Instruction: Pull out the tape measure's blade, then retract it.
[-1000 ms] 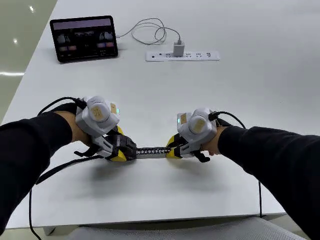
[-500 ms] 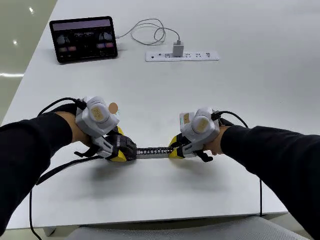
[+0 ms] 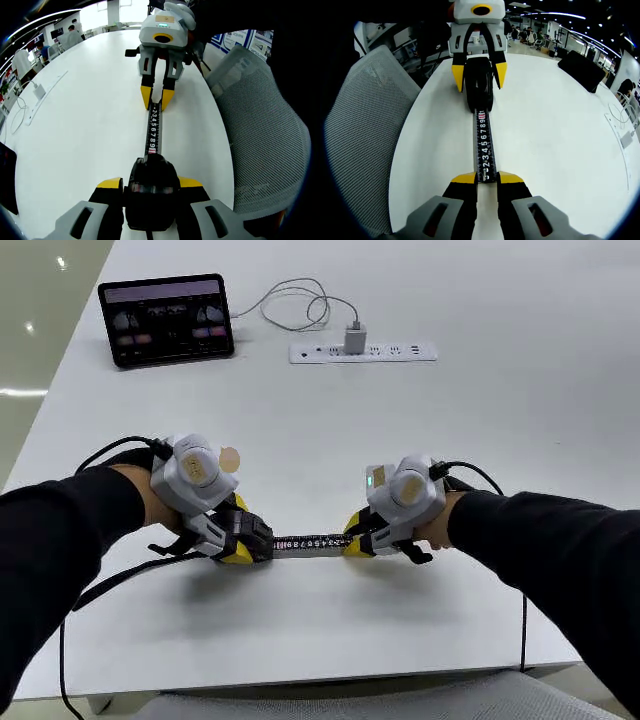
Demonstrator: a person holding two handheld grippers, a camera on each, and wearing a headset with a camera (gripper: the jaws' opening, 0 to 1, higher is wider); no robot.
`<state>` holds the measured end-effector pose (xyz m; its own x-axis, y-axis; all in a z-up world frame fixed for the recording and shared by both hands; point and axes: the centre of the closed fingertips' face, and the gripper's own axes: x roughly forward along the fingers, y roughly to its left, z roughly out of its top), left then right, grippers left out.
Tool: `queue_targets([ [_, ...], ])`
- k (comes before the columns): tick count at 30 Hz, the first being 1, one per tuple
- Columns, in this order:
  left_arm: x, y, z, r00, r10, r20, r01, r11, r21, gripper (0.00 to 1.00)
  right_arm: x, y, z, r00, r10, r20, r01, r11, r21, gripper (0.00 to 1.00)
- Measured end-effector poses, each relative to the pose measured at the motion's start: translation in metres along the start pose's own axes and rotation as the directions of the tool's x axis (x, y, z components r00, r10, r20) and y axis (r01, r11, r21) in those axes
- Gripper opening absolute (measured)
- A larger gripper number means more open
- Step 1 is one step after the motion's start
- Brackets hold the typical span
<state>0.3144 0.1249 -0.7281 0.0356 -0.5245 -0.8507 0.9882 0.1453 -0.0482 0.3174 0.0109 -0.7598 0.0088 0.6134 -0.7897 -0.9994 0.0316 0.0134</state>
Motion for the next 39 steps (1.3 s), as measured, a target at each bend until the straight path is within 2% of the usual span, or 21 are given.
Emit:
queue_targets([
  [14, 0.0, 0.0, 0.0, 1.0, 0.002, -0.004, -0.002, 1.0, -0.002, 0.36, -0.014, -0.004, -0.018, 0.9998, -0.015, -0.015, 0.015, 1.0, 0.01, 0.09],
  [39, 0.0, 0.0, 0.001, 1.0, 0.006, -0.002, -0.006, 1.0, -0.002, 0.36, -0.024, -0.004, -0.031, 0.9994, -0.031, -0.017, 0.032, 0.999, 0.035, 0.1],
])
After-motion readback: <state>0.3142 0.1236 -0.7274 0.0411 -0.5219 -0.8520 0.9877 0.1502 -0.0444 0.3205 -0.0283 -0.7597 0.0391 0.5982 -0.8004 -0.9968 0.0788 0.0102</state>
